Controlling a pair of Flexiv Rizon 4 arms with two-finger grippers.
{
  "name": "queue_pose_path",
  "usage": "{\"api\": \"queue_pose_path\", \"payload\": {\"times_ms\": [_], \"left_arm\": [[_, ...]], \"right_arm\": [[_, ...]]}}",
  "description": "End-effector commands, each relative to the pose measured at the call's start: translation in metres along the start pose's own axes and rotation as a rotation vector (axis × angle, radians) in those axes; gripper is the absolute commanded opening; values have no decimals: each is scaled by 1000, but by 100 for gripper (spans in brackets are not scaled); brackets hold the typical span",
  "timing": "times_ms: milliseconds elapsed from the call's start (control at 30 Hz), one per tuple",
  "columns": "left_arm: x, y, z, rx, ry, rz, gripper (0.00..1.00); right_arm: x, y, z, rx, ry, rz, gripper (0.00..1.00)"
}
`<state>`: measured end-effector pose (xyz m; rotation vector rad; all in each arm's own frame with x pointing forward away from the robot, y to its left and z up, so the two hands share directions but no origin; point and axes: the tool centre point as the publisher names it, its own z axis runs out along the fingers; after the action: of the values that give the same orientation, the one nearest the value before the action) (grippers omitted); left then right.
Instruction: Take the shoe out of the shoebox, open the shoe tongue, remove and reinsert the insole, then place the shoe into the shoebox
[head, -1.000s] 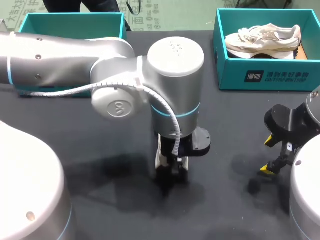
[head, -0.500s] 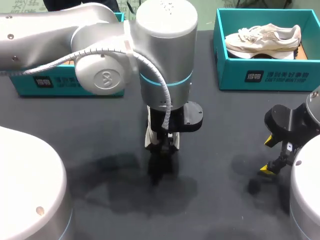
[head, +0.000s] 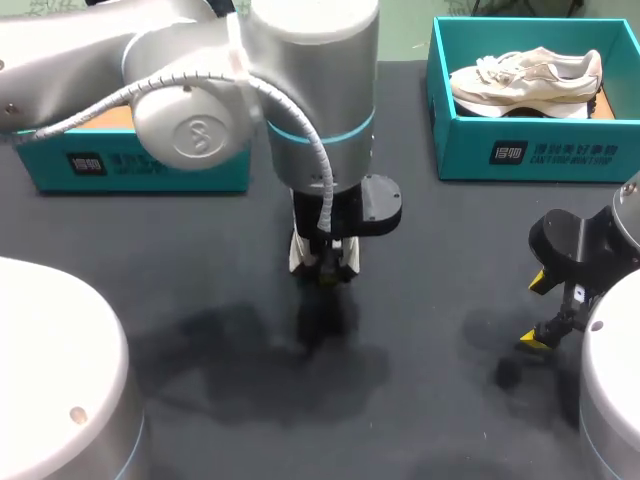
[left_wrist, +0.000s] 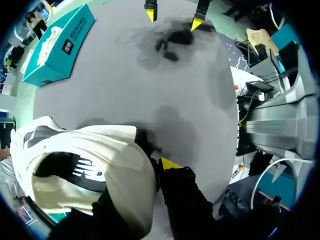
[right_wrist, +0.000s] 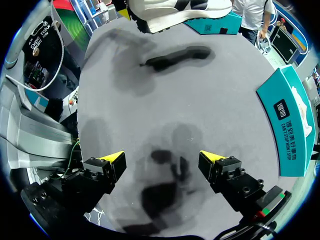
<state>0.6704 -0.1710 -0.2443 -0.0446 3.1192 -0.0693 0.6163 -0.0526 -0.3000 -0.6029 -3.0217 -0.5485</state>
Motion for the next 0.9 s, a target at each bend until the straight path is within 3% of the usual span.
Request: {"api": "queue_pose_path", "payload": {"times_ms": [33,200,400,900], "left_arm": [[-21,39,-42,48,-12,-22,0],[-49,59,-67,49,-23,-31,0],[-92,88,-100,9,-174,-81,0],[-92,88,-100,9,-174,-81,0]], "right_arm": [[2,-1,0,-1,-3,0,100],[2,-1,0,-1,-3,0,100],[2,-1,0,-1,-3,0,100],[2,-1,0,-1,-3,0,100]]}}
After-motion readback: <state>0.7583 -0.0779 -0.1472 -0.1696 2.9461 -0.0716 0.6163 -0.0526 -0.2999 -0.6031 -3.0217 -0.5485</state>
